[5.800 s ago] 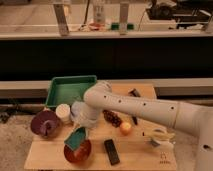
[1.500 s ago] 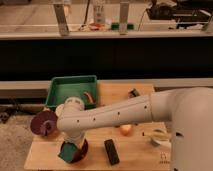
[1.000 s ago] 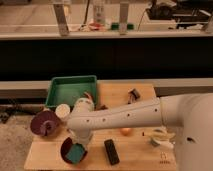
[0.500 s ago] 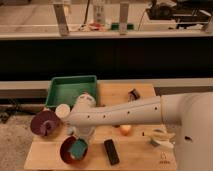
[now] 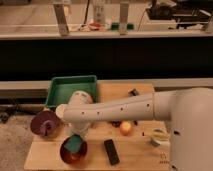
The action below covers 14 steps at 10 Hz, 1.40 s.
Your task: Wipe red bowl with sponge
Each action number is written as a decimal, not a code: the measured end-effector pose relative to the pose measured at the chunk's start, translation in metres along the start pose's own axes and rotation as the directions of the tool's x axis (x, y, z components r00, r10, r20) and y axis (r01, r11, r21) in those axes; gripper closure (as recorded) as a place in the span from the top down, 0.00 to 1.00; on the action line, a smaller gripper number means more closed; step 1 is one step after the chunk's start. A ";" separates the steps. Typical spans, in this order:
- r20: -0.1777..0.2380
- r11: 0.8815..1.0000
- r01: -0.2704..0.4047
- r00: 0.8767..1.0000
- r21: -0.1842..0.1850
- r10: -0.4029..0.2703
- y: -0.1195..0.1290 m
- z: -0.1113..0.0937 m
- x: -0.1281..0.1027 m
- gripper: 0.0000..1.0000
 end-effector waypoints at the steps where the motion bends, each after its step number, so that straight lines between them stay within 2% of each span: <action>1: -0.003 1.000 0.014 1.000 0.007 -0.014 -0.008 -0.001 -0.003 0.04; 6: -0.009 0.995 0.092 0.996 0.027 -0.092 -0.028 -0.008 -0.029 0.04; 9: 0.016 0.993 0.117 0.993 0.020 -0.117 -0.021 -0.006 -0.046 0.04; 14: 0.064 0.993 0.114 0.991 0.013 -0.114 0.000 -0.005 -0.056 0.04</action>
